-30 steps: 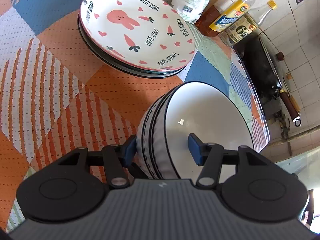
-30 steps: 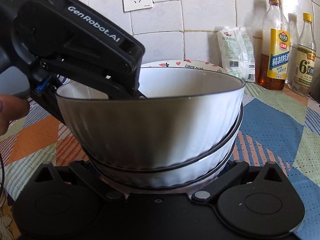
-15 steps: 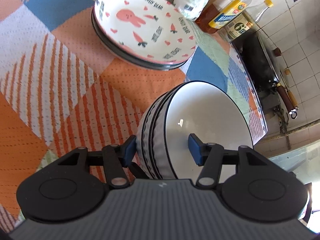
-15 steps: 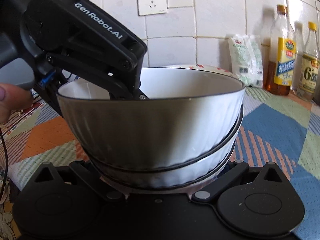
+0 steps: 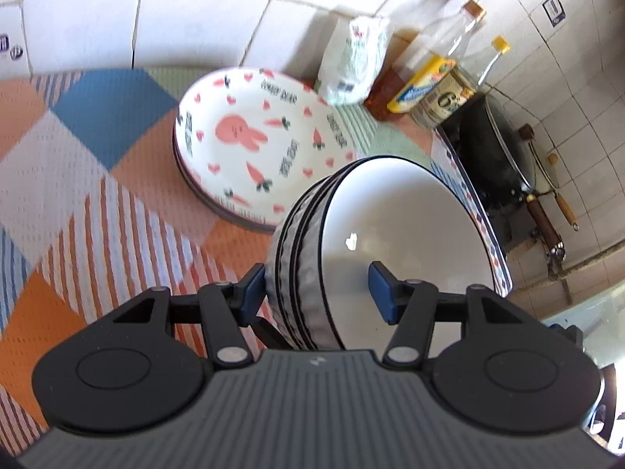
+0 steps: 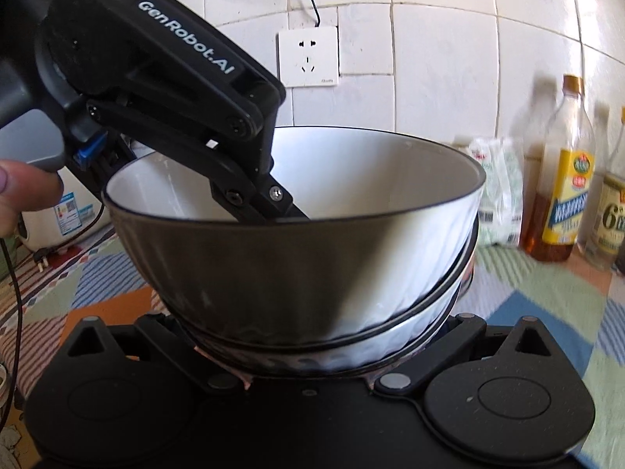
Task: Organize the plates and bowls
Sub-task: 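Lift and carry the stacked bowls with both grippers over the bunny plate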
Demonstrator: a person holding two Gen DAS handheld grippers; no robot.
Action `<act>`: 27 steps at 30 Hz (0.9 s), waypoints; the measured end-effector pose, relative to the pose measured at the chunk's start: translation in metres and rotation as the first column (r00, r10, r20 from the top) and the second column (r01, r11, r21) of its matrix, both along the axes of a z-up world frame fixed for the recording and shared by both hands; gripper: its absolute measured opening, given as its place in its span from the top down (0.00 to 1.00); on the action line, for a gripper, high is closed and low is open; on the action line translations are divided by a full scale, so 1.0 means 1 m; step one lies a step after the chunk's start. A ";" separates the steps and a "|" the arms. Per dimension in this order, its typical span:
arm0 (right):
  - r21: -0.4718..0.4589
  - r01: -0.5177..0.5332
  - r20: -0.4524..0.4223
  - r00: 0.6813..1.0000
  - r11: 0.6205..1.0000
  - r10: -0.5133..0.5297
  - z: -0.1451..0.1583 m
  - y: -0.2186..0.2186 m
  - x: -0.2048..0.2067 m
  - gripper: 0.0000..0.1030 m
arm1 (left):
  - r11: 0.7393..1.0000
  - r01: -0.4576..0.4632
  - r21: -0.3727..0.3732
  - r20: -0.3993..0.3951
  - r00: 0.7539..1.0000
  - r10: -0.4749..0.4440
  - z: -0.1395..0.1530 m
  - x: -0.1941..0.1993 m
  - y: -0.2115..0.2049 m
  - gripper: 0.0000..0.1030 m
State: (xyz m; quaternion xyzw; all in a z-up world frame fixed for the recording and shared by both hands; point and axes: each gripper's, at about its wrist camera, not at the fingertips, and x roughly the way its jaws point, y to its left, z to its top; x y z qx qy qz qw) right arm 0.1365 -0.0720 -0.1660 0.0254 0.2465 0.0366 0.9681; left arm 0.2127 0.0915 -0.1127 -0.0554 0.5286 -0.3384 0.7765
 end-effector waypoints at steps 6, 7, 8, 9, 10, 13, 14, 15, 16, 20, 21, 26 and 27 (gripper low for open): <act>-0.010 -0.023 0.005 1.000 1.000 0.023 0.003 -0.012 0.027 0.00 | 1.000 -0.013 0.008 0.002 1.000 0.013 0.003 0.026 -0.006 0.45; -0.011 -0.026 0.004 1.000 1.000 0.026 0.003 -0.011 0.029 0.00 | 1.000 -0.014 0.015 0.006 1.000 0.014 0.002 0.030 -0.007 0.45; -0.007 -0.030 0.001 1.000 1.000 0.030 0.002 -0.010 0.033 0.00 | 1.000 -0.012 0.022 0.013 1.000 0.012 0.002 0.034 -0.009 0.45; -0.003 -0.032 -0.001 1.000 0.999 0.032 0.001 -0.012 0.038 0.00 | 1.000 -0.011 0.029 0.019 1.000 0.010 0.003 0.038 -0.010 0.44; 0.000 -0.031 -0.003 1.000 1.000 0.031 -0.001 -0.016 0.045 0.00 | 0.999 -0.012 0.032 0.022 1.000 0.012 0.003 0.043 -0.011 0.44; 0.012 -0.040 -0.011 0.999 0.999 0.040 -0.004 -0.016 0.053 0.00 | 0.999 -0.023 0.029 0.013 1.000 0.022 0.001 0.059 -0.013 0.44; 0.011 -0.044 -0.015 0.999 0.999 0.044 -0.005 -0.017 0.058 0.00 | 0.999 -0.027 0.027 0.012 1.000 0.027 0.000 0.064 -0.013 0.44; 0.009 -0.046 -0.017 0.999 0.999 0.046 -0.005 -0.020 0.063 0.00 | 0.999 -0.033 0.027 0.013 0.999 0.033 -0.001 0.068 -0.014 0.44; 0.008 -0.048 -0.019 0.999 0.999 0.048 -0.006 -0.025 0.070 0.00 | 0.999 -0.036 0.028 0.014 0.999 0.036 -0.002 0.073 -0.015 0.44; 0.022 -0.054 -0.041 0.998 0.998 0.054 -0.011 -0.036 0.089 0.00 | 0.999 -0.045 0.024 -0.005 0.999 0.045 -0.007 0.092 -0.021 0.44; 0.018 -0.054 -0.045 0.998 0.998 0.055 -0.012 -0.038 0.094 0.00 | 0.999 -0.044 0.021 -0.010 0.999 0.044 -0.008 0.097 -0.023 0.44; 0.006 -0.062 -0.076 0.995 0.998 0.062 -0.018 -0.054 0.117 0.00 | 0.999 -0.044 0.021 -0.023 0.999 0.045 -0.018 0.114 -0.036 0.43; 0.008 -0.064 -0.080 0.995 0.998 0.064 -0.020 -0.058 0.120 0.00 | 0.999 -0.043 0.021 -0.027 0.999 0.043 -0.020 0.117 -0.038 0.43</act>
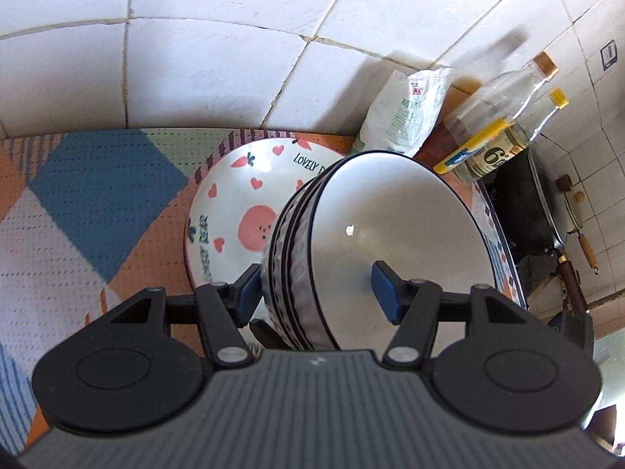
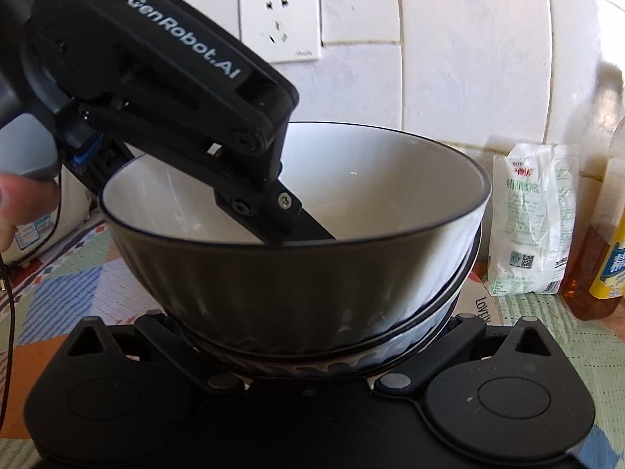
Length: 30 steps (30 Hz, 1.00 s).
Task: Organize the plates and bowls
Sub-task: 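Lift and carry the stacked bowls with both grippers over the bunny plate, then lower the bowls onto the bunny plate and open both grippers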
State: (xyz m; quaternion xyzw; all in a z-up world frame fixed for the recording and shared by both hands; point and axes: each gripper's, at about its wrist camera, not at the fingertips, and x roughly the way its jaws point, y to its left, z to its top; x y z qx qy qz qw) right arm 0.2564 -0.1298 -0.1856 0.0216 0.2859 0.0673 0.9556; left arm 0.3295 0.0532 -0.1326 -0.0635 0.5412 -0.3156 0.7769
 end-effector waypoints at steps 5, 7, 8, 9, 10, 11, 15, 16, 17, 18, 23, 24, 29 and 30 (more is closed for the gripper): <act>0.008 0.009 -0.041 0.999 1.000 -0.008 -0.010 -0.017 0.024 0.00 | 1.000 -0.013 -0.001 -0.031 0.999 0.013 -0.015 0.018 -0.010 0.43; 0.007 0.016 -0.060 0.998 1.000 -0.015 -0.013 -0.020 0.029 0.00 | 1.000 -0.019 -0.003 -0.050 0.999 0.019 -0.020 0.024 -0.013 0.43; 0.006 0.019 -0.068 0.998 1.000 -0.018 -0.014 -0.020 0.030 0.00 | 1.000 -0.022 -0.005 -0.060 0.998 0.022 -0.023 0.027 -0.014 0.43; 0.004 0.021 -0.076 0.997 1.000 -0.021 -0.016 -0.022 0.032 0.00 | 1.000 -0.025 -0.008 -0.070 0.997 0.024 -0.024 0.029 -0.014 0.43; 0.002 0.024 -0.082 0.996 1.000 -0.024 -0.018 -0.023 0.034 0.00 | 1.000 -0.026 -0.010 -0.078 0.997 0.026 -0.026 0.030 -0.014 0.43; 0.001 0.026 -0.086 0.996 1.000 -0.026 -0.018 -0.023 0.035 0.00 | 1.000 -0.028 -0.012 -0.084 0.996 0.027 -0.027 0.031 -0.014 0.43; -0.001 0.029 -0.098 0.995 1.000 -0.029 -0.023 -0.026 0.037 0.00 | 1.000 -0.031 -0.005 -0.087 0.996 0.030 -0.031 0.033 -0.014 0.42; 0.000 0.028 -0.103 0.994 1.000 -0.028 -0.022 -0.021 0.037 0.00 | 0.999 -0.032 -0.003 -0.087 0.996 0.031 -0.032 0.033 -0.014 0.42; 0.003 0.028 -0.108 0.994 1.000 -0.028 -0.023 -0.021 0.038 0.00 | 0.999 -0.034 -0.002 -0.089 0.995 0.033 -0.033 0.033 -0.014 0.42; 0.007 0.031 -0.112 0.993 1.000 -0.030 -0.024 -0.023 0.043 0.00 | 0.999 -0.038 -0.001 -0.093 0.995 0.038 -0.034 0.034 -0.014 0.42; 0.003 0.031 -0.117 0.993 1.000 -0.030 -0.025 -0.022 0.046 0.00 | 0.999 -0.052 -0.006 -0.090 0.995 0.052 -0.037 0.032 -0.014 0.42; -0.002 0.028 -0.117 0.993 1.000 -0.028 -0.022 -0.021 0.044 0.00 | 0.998 -0.055 -0.007 -0.086 0.995 0.054 -0.037 0.031 -0.014 0.42; -0.006 0.021 -0.123 0.992 1.000 -0.021 -0.021 -0.018 0.049 0.00 | 0.997 -0.077 0.005 -0.074 0.994 0.077 -0.036 0.029 -0.013 0.45; -0.006 0.022 -0.122 0.992 1.000 -0.022 -0.021 -0.019 0.053 0.00 | 0.997 -0.071 0.020 -0.051 0.996 0.072 -0.034 0.028 -0.015 0.48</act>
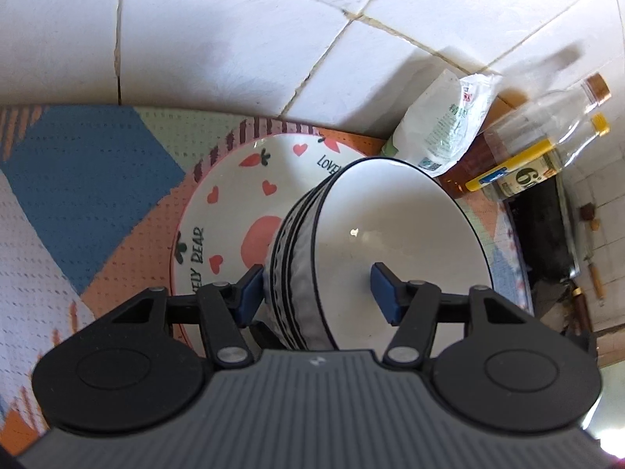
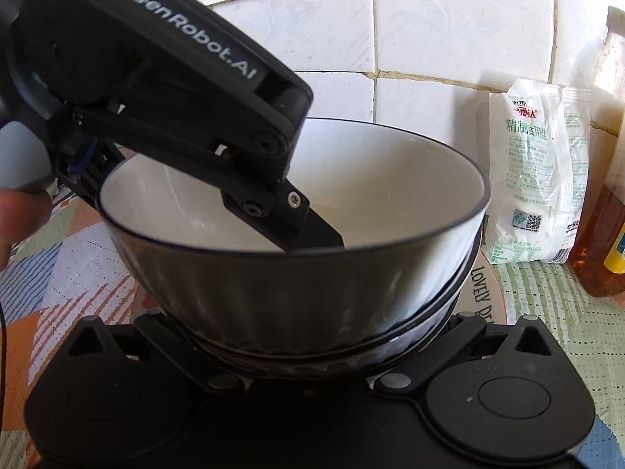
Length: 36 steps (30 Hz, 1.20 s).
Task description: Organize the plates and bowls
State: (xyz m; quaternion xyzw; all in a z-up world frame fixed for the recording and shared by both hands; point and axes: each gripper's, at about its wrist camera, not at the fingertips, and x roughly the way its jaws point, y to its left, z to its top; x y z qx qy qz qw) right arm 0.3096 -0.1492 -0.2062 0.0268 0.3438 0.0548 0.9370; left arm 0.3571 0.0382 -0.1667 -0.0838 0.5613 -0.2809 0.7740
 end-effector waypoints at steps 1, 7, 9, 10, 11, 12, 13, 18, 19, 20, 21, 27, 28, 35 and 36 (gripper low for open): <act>-0.002 -0.002 0.002 1.000 1.000 0.002 -0.004 -0.003 0.005 0.00 | 1.000 0.007 0.019 0.026 1.000 -0.008 0.003 -0.001 -0.002 0.49; -0.033 -0.004 0.005 1.000 0.999 0.004 0.004 -0.005 0.001 0.00 | 0.996 0.019 0.092 0.157 0.987 -0.034 0.022 -0.013 -0.005 0.49; -0.054 0.018 0.002 1.000 0.998 -0.017 0.009 -0.003 -0.001 0.00 | 0.995 0.024 0.095 0.182 0.982 -0.041 0.029 -0.016 -0.005 0.48; -0.060 0.031 -0.003 1.000 0.998 -0.031 0.011 -0.002 -0.004 0.00 | 0.994 0.041 0.106 0.188 0.980 -0.060 0.032 -0.017 -0.006 0.47; -0.064 0.044 -0.001 0.999 0.997 -0.044 0.014 0.000 -0.007 0.00 | 0.991 0.055 0.118 0.191 0.979 -0.077 0.035 -0.017 -0.007 0.47; -0.068 0.053 0.010 0.999 0.996 -0.053 0.017 0.002 -0.012 0.00 | 0.990 0.065 0.124 0.191 0.978 -0.088 0.039 -0.018 -0.007 0.46; -0.070 0.053 0.021 0.998 0.996 -0.051 0.020 0.004 -0.017 0.00 | 0.990 0.071 0.124 0.192 0.977 -0.094 0.042 -0.018 -0.006 0.46; -0.062 0.083 0.035 0.996 0.995 -0.081 0.036 0.003 -0.037 0.00 | 0.990 0.060 0.127 0.231 0.969 -0.089 0.061 -0.031 0.000 0.45; -0.043 0.095 0.035 0.995 0.995 -0.093 0.039 0.001 -0.041 0.00 | 0.990 0.058 0.131 0.242 0.966 -0.089 0.065 -0.035 0.001 0.45; -0.026 0.109 0.035 0.994 0.994 -0.108 0.042 -0.001 -0.045 0.00 | 0.989 0.055 0.136 0.253 0.963 -0.089 0.068 -0.040 0.002 0.45; -0.012 0.125 0.034 0.992 0.992 -0.125 0.046 -0.001 -0.051 0.00 | 0.989 0.048 0.139 0.269 0.960 -0.085 0.073 -0.045 0.003 0.45; 0.021 0.197 0.005 0.980 0.980 -0.197 0.053 -0.014 -0.067 0.00 | 0.997 0.009 0.081 0.295 0.955 -0.032 0.103 -0.066 0.020 0.44; 0.018 0.201 0.005 0.980 0.979 -0.201 0.051 -0.014 -0.071 0.00 | 0.996 0.007 0.091 0.308 0.951 -0.035 0.108 -0.070 0.022 0.43; 0.041 0.241 0.026 0.970 0.970 -0.242 0.081 -0.017 -0.100 0.00 | 0.988 -0.010 0.156 0.349 0.936 -0.046 0.129 -0.100 0.039 0.42; 0.043 0.244 0.031 0.969 0.969 -0.245 0.086 -0.017 -0.104 0.00 | 0.986 -0.009 0.164 0.348 0.936 -0.049 0.131 -0.106 0.042 0.42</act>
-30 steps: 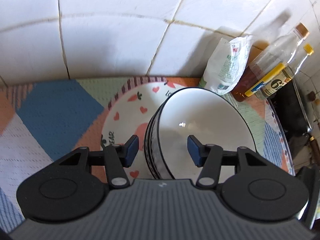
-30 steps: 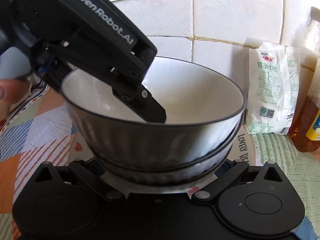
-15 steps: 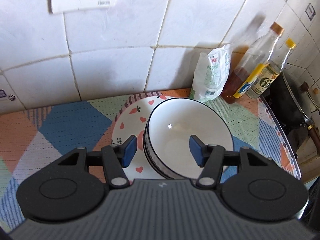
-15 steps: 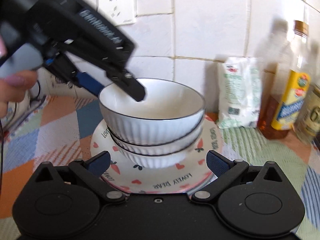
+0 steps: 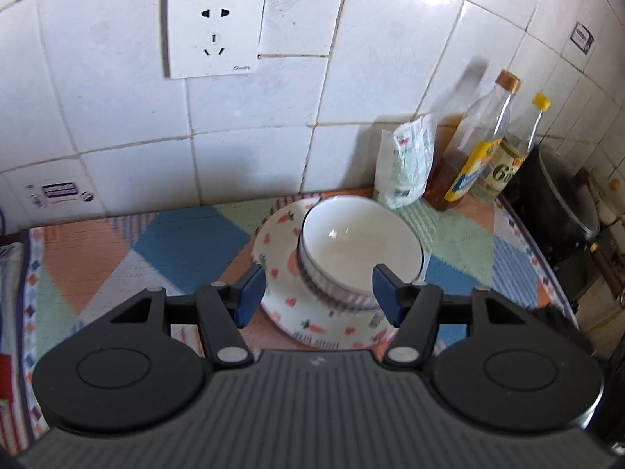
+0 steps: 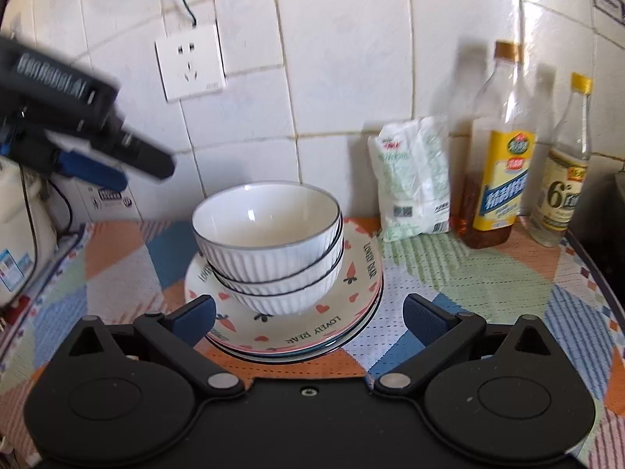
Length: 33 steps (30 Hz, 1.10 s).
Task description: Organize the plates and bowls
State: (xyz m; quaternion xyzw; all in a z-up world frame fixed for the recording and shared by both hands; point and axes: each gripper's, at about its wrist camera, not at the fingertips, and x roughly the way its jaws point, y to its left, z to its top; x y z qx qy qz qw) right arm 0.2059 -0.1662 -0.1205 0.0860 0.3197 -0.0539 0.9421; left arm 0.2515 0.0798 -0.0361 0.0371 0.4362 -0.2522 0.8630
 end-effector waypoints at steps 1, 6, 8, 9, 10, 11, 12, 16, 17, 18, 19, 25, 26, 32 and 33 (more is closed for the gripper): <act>-0.002 0.003 0.005 1.000 1.000 -0.003 0.005 0.001 -0.004 0.00 | 1.000 0.000 0.007 -0.001 1.000 0.000 0.001 -0.006 0.003 0.42; -0.016 0.019 0.025 1.000 1.000 -0.018 0.025 0.007 -0.024 0.00 | 0.999 -0.002 0.040 0.001 1.000 0.001 0.011 -0.039 0.014 0.42; -0.025 0.028 0.033 0.999 0.999 -0.027 0.034 0.012 -0.032 0.00 | 0.999 -0.003 0.043 0.011 1.000 0.003 0.019 -0.054 0.019 0.42; -0.033 0.031 0.033 0.999 0.999 -0.030 0.038 0.015 -0.036 0.00 | 0.999 -0.007 0.041 0.011 1.000 0.006 0.024 -0.061 0.023 0.41; -0.041 0.031 0.033 0.999 0.999 -0.030 0.042 0.018 -0.040 0.00 | 0.999 -0.005 0.039 0.010 1.000 0.004 0.027 -0.068 0.025 0.41; -0.049 0.028 0.034 0.999 0.998 -0.026 0.046 0.021 -0.044 0.00 | 0.999 0.001 0.037 0.012 1.000 -0.001 0.031 -0.075 0.027 0.41; -0.057 0.024 0.033 0.999 0.998 -0.022 0.050 0.024 -0.048 0.00 | 0.999 0.003 0.038 0.018 1.000 -0.003 0.035 -0.082 0.029 0.40; -0.091 0.019 0.018 1.000 0.996 -0.017 0.065 0.034 -0.061 0.00 | 0.999 -0.010 0.053 0.037 0.999 0.008 0.046 -0.105 0.034 0.39; -0.089 0.012 0.012 1.000 0.996 -0.011 0.068 0.036 -0.065 0.00 | 0.998 -0.016 0.056 0.035 0.999 0.014 0.048 -0.111 0.036 0.38; -0.084 0.003 0.009 1.000 0.996 -0.002 0.071 0.037 -0.068 0.00 | 0.998 -0.018 0.057 0.032 0.999 0.016 0.050 -0.117 0.038 0.37; -0.081 0.001 0.008 1.000 0.997 -0.001 0.074 0.039 -0.073 0.00 | 0.998 -0.021 0.058 0.028 0.999 0.019 0.052 -0.122 0.039 0.37; -0.067 0.026 -0.029 0.999 0.997 -0.028 0.088 0.043 -0.096 0.00 | 0.993 -0.036 0.111 0.045 0.999 0.031 0.053 -0.153 0.042 0.31; -0.065 0.029 -0.036 0.999 0.997 -0.031 0.090 0.043 -0.100 0.00 | 0.993 -0.037 0.110 0.049 0.998 0.032 0.053 -0.157 0.043 0.30; -0.107 0.081 -0.079 0.993 0.991 -0.089 0.103 0.051 -0.117 0.00 | 0.987 -0.075 0.139 0.087 0.994 0.063 0.050 -0.177 0.044 0.24; -0.117 0.086 -0.087 0.991 0.989 -0.097 0.105 0.052 -0.119 0.00 | 0.987 -0.080 0.141 0.082 0.994 0.069 0.049 -0.178 0.044 0.22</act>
